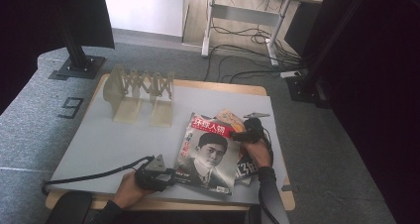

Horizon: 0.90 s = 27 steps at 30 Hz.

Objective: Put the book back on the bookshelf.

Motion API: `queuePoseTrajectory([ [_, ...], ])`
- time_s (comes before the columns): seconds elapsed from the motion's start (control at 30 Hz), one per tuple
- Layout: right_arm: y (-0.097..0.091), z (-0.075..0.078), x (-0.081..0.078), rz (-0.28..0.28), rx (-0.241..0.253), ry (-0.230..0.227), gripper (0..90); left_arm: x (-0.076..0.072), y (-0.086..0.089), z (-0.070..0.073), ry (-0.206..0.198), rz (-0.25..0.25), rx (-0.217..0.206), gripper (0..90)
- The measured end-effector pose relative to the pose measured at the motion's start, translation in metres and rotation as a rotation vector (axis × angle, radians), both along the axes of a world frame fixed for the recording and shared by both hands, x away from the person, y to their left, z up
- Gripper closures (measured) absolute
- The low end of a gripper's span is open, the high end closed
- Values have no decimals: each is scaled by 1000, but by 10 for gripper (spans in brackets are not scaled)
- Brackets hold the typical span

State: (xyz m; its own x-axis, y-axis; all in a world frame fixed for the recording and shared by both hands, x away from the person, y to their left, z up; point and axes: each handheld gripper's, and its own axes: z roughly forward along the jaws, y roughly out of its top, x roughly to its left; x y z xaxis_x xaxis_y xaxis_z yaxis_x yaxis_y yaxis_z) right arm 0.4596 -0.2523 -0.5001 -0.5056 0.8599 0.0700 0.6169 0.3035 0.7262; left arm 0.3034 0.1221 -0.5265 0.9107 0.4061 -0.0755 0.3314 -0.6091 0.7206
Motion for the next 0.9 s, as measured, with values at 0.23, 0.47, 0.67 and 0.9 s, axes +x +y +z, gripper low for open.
queuePoseTrajectory([
  [0.23, -2, 3, 1, 29, 40, 15, 223, 0, 0, 0, 1, 0, -1, 544],
  [0.47, -9, 3, -1, 28, 89, 22, 281, 0, 0, 0, 1, -1, -2, 540],
  [0.67, -13, 5, -7, 29, 75, 37, 321, 0, 0, 0, 2, -3, -3, 536],
  [0.9, -11, 4, -18, 36, 74, 39, 260, 0, 0, 0, 3, -3, -1, 535],
])
